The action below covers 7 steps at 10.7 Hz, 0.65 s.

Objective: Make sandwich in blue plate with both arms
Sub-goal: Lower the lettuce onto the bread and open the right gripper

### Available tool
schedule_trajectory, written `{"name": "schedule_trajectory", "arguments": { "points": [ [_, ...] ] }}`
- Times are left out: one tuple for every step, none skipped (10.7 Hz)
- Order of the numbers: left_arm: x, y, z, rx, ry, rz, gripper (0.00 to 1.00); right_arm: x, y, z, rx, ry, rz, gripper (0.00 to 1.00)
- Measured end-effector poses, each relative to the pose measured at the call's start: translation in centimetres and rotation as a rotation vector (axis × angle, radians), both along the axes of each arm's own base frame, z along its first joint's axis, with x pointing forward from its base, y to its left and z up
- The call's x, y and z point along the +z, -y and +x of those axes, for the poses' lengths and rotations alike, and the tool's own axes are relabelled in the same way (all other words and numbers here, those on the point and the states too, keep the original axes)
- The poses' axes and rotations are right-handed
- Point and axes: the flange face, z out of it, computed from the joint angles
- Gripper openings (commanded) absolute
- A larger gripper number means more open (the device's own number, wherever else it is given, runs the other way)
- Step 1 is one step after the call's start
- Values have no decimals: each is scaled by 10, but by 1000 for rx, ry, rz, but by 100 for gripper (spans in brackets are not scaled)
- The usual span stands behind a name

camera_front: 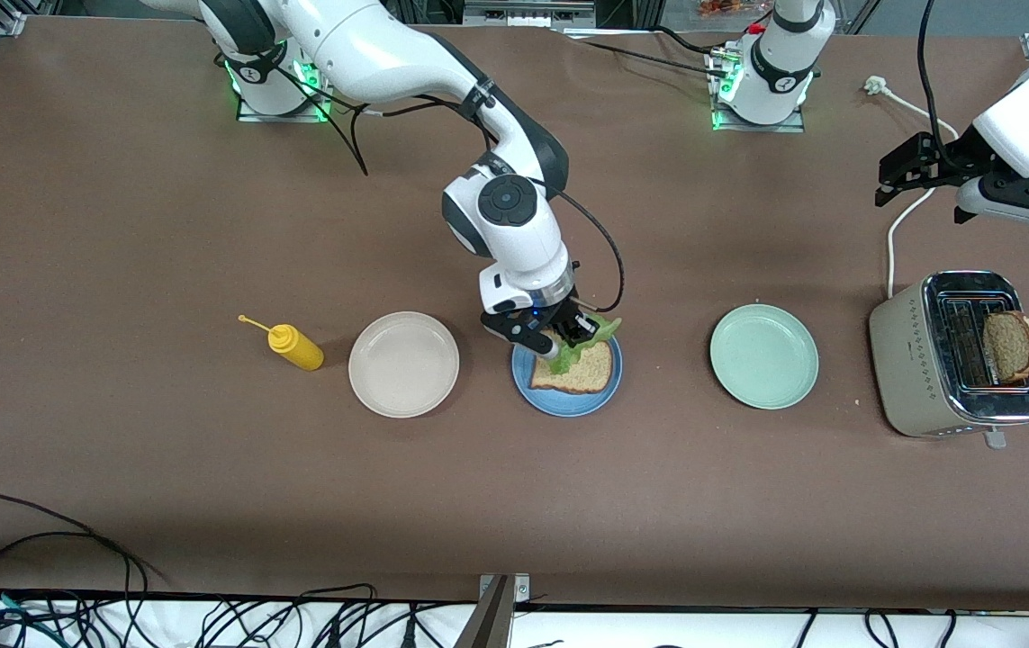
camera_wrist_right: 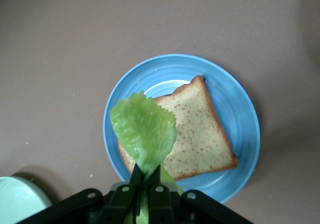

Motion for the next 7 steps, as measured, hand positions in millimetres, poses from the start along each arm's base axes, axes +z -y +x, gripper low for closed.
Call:
{"name": "schedule_trajectory", "arguments": {
  "points": [
    [0,0,0,0,0,0,100,-12,-2,-2,15,15,-25,0],
    [0,0,0,0,0,0,100,-25,-4,-5,27,19,-47,0],
    [0,0,0,1,0,0,100,-36,-6,-9,36,17,-60,28],
    [0,0,0,1,0,0,100,-44,-7,-11,42,18,-65,99],
    [0,0,0,1,0,0,100,-45,-8,-11,42,25,-60,100],
    [0,0,0,1,0,0,100,-43,-8,-9,44,41,-58,100],
    [0,0,0,1,0,0,100,-40,-6,-5,56,69,-77,100]
  ]
}}
